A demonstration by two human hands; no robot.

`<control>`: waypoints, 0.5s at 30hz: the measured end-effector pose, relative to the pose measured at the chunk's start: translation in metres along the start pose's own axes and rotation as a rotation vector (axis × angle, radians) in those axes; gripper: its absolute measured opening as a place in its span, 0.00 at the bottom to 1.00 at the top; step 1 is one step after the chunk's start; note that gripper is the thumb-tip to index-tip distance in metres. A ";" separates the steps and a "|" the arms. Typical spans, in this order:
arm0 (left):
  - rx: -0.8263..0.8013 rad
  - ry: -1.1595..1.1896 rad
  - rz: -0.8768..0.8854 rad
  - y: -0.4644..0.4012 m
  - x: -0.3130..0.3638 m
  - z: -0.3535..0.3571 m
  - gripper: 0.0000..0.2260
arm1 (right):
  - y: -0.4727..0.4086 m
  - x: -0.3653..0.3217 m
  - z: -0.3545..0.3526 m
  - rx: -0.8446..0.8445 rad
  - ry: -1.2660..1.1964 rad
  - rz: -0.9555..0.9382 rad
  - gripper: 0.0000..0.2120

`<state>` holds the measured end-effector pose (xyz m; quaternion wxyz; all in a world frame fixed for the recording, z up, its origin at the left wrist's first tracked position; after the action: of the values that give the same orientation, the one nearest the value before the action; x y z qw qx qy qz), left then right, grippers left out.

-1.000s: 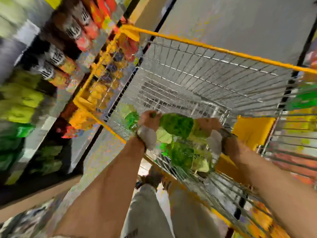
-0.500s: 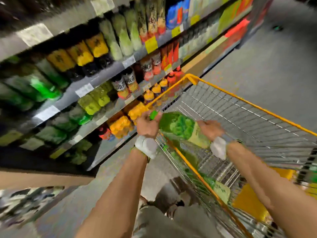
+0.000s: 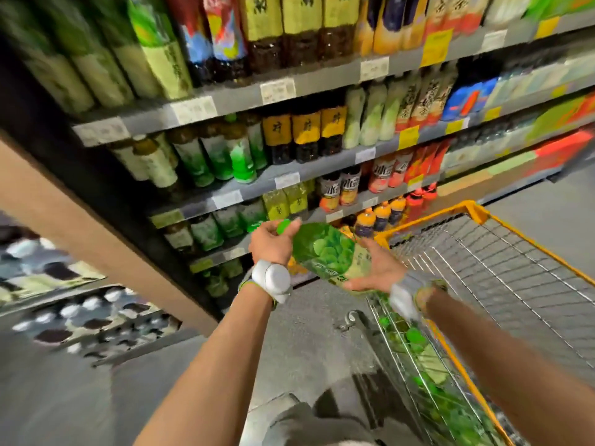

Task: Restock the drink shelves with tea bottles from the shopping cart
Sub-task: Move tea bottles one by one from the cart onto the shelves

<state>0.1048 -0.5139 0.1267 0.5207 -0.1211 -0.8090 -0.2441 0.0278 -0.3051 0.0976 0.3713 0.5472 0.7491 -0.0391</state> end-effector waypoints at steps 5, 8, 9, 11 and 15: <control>0.076 0.099 -0.131 -0.041 -0.019 -0.051 0.21 | -0.032 -0.048 0.044 -0.033 0.172 -0.131 0.47; 0.118 0.080 -0.152 -0.062 -0.031 -0.071 0.20 | -0.046 -0.069 0.064 -0.080 0.155 -0.178 0.40; 0.128 0.090 -0.167 -0.070 -0.037 -0.075 0.21 | -0.051 -0.075 0.071 -0.093 0.163 -0.195 0.39; 0.155 0.090 -0.202 -0.087 -0.053 -0.079 0.21 | -0.062 -0.085 0.085 -0.132 0.205 -0.207 0.38; 0.196 0.054 -0.260 -0.113 -0.078 -0.086 0.22 | -0.093 -0.095 0.117 -0.242 0.296 -0.214 0.41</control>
<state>0.1547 -0.6508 0.0546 0.5155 0.0424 -0.8237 -0.2325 0.0203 -0.4720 0.0382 0.3140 0.4156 0.8486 0.0929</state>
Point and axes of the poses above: each hand's wrist, its own y-axis away from the middle knuckle, its own z-axis out of the palm, x = y × z, the point moved 3 cm from there along -y, towards the middle knuckle, and after that the axes turned 10 degrees about x, right-handed, at the moved point
